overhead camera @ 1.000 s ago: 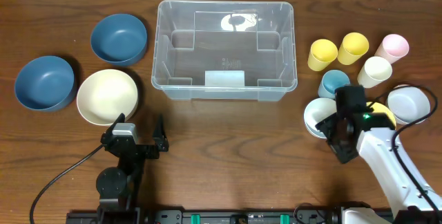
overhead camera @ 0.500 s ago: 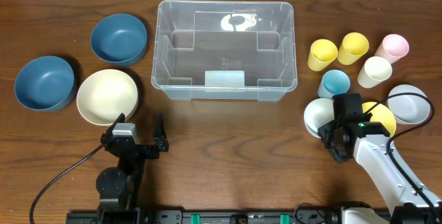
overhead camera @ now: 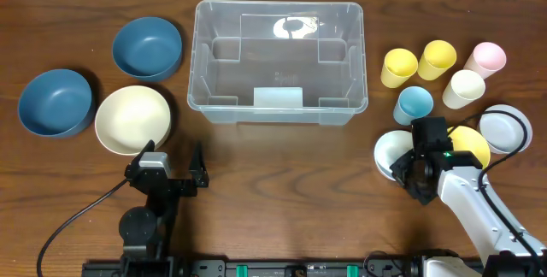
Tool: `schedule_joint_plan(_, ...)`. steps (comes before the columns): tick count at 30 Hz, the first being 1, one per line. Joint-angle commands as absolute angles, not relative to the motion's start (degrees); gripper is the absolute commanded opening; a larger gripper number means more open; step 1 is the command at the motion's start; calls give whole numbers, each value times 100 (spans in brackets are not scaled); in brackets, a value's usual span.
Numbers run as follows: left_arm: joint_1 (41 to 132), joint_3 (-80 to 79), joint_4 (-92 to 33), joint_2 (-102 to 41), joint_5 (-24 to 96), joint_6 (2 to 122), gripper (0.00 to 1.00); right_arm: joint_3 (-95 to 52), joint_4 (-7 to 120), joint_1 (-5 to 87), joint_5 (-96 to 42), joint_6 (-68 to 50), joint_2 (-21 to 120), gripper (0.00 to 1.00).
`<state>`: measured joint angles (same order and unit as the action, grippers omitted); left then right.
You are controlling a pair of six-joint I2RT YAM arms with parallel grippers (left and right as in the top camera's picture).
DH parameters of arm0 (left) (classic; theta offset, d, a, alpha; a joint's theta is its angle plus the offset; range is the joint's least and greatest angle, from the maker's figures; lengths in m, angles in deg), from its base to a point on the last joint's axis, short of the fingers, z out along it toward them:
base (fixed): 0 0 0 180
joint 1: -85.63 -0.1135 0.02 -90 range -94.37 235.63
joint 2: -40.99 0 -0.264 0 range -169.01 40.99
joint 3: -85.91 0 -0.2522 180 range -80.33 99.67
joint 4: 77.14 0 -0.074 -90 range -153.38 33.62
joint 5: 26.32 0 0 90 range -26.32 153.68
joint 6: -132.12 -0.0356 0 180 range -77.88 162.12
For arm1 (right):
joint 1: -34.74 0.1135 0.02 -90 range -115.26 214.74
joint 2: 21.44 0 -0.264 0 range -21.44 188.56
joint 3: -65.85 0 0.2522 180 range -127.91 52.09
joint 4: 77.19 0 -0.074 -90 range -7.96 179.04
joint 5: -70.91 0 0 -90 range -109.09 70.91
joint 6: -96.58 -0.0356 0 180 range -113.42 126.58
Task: Pack container
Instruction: 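Reach the right gripper to the white bowl and grasp its rim, then lift the white bowl and lower it into the clear container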
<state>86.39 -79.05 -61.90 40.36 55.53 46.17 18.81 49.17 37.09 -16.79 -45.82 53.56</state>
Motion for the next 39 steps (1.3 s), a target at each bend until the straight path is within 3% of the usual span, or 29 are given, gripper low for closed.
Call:
schedule_joint_plan(1,8608,-8010,-5998,4069,5514,4543,98,1920,4934,3899,-2203,-3769,5356,20)
schedule_joint_plan(11,8606,-8010,-5998,4069,5514,4541,98,1920,4967,4832,-2595,-3056,5356,1)
schedule_joint_plan(24,8606,-8010,-5998,4069,5514,4543,98,1621,4801,5617,-2686,-2518,5356,1)
schedule_joint_plan(33,8606,-8010,-5998,4069,5514,4543,98,45,3743,7121,-2706,-2261,5356,1)
schedule_joint_plan(39,8606,-8010,-5998,4069,5514,4541,98,-1334,3223,7459,-2682,-2134,5361,2)
